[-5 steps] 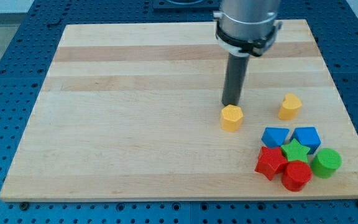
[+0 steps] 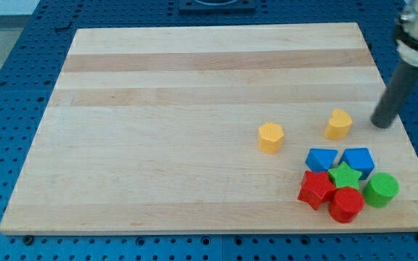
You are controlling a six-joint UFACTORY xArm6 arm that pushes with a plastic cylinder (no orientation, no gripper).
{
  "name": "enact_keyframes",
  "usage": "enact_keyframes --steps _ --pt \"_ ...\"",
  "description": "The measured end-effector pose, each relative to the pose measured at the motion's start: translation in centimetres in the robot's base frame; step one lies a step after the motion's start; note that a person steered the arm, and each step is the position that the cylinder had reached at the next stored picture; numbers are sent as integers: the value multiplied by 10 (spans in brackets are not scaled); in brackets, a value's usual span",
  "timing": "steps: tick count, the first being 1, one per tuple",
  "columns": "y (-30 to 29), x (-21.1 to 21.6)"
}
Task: Push a group blocks to the left and up
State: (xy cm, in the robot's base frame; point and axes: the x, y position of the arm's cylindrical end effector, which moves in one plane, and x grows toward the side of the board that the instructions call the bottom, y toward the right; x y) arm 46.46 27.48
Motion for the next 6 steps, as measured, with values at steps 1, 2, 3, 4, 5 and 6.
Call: enact_keyframes --steps 1,2,3,4,5,6 --pt "24 46" --pt "30 88" --pt "30 116" --pt "16 136" --pt "-26 140" --pt "-77 127"
